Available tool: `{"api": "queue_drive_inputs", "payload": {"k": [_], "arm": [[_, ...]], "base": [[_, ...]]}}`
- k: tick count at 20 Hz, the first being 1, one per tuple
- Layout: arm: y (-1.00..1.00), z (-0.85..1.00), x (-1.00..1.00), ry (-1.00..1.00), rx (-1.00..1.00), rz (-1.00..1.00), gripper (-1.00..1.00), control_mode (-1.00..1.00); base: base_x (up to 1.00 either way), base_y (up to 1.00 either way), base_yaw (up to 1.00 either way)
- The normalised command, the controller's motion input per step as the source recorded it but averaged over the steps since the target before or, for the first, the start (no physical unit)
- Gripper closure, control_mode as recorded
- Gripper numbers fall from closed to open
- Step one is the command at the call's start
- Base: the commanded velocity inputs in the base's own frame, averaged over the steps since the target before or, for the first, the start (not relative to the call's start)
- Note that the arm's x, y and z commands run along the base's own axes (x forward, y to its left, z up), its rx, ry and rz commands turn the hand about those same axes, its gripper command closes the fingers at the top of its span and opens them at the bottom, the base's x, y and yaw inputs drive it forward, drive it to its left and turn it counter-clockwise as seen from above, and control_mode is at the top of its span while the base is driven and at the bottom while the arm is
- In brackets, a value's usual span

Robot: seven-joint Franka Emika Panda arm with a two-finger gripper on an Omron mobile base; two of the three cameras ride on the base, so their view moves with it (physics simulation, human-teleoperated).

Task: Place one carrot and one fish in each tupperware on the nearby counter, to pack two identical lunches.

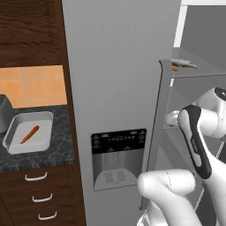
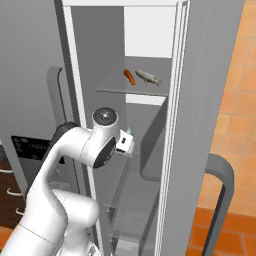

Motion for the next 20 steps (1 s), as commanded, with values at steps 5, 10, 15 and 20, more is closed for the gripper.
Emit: {"api": "queue_drive_inputs", "payload": {"k": [5,10,15,20], "arm": [[-0.20,-0.01,0.42,-0.11,0.00,0.37,-1.00,-1.00],[-0.01,-0.01,0.47,-0.03,-0.02,0.15,-1.00,-1.00],[-0.01,-0.18,0.54,0.00,-0.02,0.05,-1.00,-1.00],[0.00,-0.46,0.43,-0.02,0.00,0.06,-1.00,-1.00]], "base": [[0.00,0.00,0.00],[0.00,0.00,0.00],[0.00,0.00,0.00],[0.00,0.00,0.00]]}}
